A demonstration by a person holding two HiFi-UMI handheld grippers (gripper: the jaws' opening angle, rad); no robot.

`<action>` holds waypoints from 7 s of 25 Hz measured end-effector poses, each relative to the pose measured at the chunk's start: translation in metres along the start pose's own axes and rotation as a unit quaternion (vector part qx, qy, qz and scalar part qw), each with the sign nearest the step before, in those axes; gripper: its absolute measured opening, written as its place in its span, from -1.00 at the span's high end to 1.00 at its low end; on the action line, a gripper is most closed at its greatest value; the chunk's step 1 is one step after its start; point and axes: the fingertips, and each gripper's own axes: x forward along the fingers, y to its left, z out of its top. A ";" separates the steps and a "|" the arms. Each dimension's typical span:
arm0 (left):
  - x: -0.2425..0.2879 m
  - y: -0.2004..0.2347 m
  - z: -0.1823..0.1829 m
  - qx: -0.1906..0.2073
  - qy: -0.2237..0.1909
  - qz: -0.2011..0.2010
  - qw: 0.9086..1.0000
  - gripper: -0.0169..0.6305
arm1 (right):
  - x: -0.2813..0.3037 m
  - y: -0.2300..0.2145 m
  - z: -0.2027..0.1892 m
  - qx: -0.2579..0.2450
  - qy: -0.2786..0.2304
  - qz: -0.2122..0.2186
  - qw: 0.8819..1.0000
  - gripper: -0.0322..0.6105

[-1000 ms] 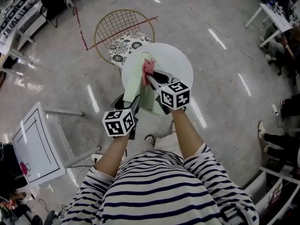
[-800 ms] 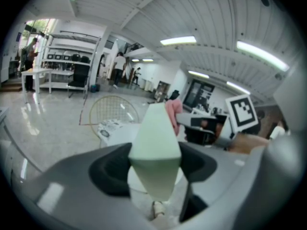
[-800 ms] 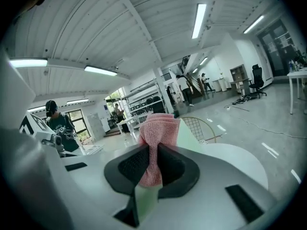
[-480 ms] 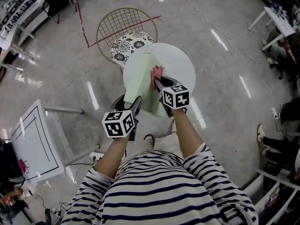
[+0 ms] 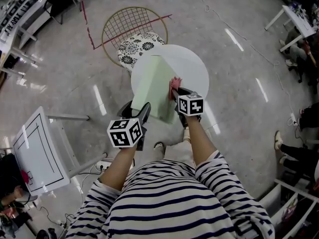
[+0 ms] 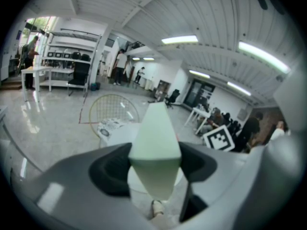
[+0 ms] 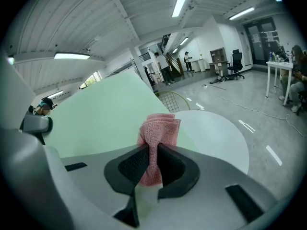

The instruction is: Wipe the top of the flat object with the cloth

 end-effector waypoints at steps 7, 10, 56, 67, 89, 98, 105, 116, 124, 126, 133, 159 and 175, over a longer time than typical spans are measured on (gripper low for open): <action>-0.002 0.003 0.000 0.000 0.001 -0.002 1.000 0.03 | 0.006 -0.026 -0.042 0.039 0.044 -0.029 0.998 0.75; -0.001 0.000 0.001 0.001 0.002 -0.002 1.000 0.03 | 0.007 -0.036 -0.053 0.044 0.058 -0.036 0.997 0.75; 0.008 -0.006 0.006 0.011 0.006 -0.004 1.000 0.03 | 0.017 -0.037 0.048 -0.075 0.013 0.013 0.997 0.75; 0.011 -0.007 0.008 0.012 0.008 0.000 1.000 0.03 | 0.030 -0.090 -0.032 -0.028 0.106 -0.035 0.993 0.75; 0.011 -0.005 0.010 0.019 0.000 -0.003 1.000 0.03 | 0.010 -0.043 -0.124 0.105 0.170 -0.002 0.980 0.75; 0.015 -0.012 0.012 0.034 -0.009 -0.005 0.999 0.03 | -0.015 0.002 -0.163 0.130 0.196 0.041 0.971 0.75; 0.020 -0.023 0.016 0.065 -0.017 -0.012 0.998 0.03 | -0.035 0.039 -0.161 0.122 0.185 0.085 0.971 0.75; 0.026 -0.060 0.022 0.202 -0.037 -0.035 0.978 0.03 | -0.107 0.083 -0.053 0.057 0.004 0.171 0.984 0.75; 0.030 -0.086 0.013 0.298 -0.047 -0.051 0.952 0.02 | -0.167 0.073 0.012 -0.025 -0.108 0.106 0.988 0.75; 0.031 -0.087 0.012 0.298 -0.051 -0.053 0.952 0.02 | -0.177 0.077 0.020 -0.042 -0.123 0.102 0.986 0.75; 0.030 -0.094 0.011 0.336 -0.069 -0.060 0.937 -0.07 | -0.198 0.093 0.041 -0.091 -0.163 0.098 0.977 0.75; -0.112 -0.120 0.023 0.250 -0.209 -0.217 0.920 0.93 | -0.239 0.188 0.054 -0.244 -0.273 0.111 0.924 0.75; -0.137 -0.122 0.024 0.251 -0.238 -0.250 0.904 0.93 | -0.233 0.208 0.053 -0.265 -0.275 0.107 0.918 0.75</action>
